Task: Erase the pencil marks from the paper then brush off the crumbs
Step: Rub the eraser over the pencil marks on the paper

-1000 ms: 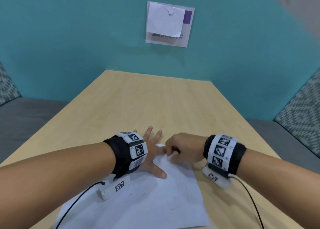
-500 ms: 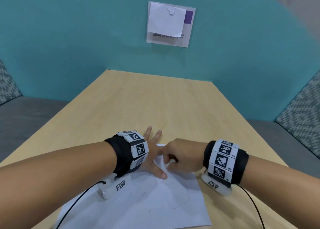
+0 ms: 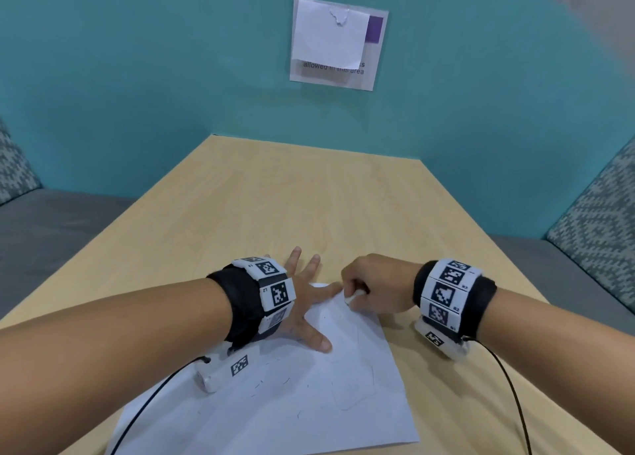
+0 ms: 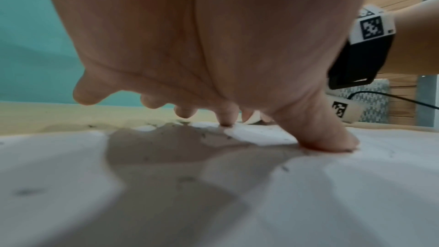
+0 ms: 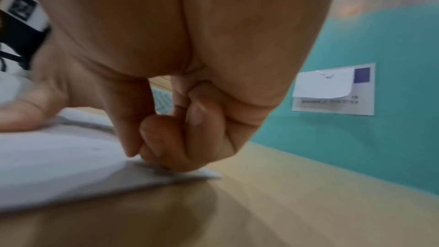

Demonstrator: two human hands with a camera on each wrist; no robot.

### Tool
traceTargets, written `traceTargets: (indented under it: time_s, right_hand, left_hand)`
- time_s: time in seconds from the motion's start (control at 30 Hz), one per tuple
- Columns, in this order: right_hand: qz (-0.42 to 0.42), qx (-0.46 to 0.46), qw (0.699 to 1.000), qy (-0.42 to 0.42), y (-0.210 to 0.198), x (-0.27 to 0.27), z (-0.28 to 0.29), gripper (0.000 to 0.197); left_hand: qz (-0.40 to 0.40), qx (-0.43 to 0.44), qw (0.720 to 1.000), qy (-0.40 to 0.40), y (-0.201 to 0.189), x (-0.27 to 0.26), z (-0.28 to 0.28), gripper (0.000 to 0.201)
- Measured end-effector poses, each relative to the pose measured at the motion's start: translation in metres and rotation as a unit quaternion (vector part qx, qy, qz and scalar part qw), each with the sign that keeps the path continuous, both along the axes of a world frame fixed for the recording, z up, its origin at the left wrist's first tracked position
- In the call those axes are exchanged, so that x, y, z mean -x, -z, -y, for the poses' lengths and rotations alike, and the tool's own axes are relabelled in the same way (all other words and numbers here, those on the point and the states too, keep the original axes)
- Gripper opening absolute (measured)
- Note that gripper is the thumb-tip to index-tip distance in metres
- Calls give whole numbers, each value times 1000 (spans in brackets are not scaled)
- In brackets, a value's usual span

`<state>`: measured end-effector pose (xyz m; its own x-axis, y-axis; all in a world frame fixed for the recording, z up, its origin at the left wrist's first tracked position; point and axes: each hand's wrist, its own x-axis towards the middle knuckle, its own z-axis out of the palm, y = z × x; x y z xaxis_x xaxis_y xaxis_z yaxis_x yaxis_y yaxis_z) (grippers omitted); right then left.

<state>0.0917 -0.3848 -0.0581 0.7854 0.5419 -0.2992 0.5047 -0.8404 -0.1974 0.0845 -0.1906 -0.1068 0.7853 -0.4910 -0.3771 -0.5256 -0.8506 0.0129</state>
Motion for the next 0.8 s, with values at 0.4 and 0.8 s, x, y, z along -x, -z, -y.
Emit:
traceTargets:
  time_s: [0.4, 0.8]
  right_hand:
    - [-18, 7, 999, -47, 2, 20, -11, 9]
    - [-3, 5, 1000, 16, 1, -3, 8, 1]
  left_hand:
    - [-6, 7, 1000, 7, -1, 0, -1, 106]
    - [18, -2, 999, 30, -11, -3, 26, 98]
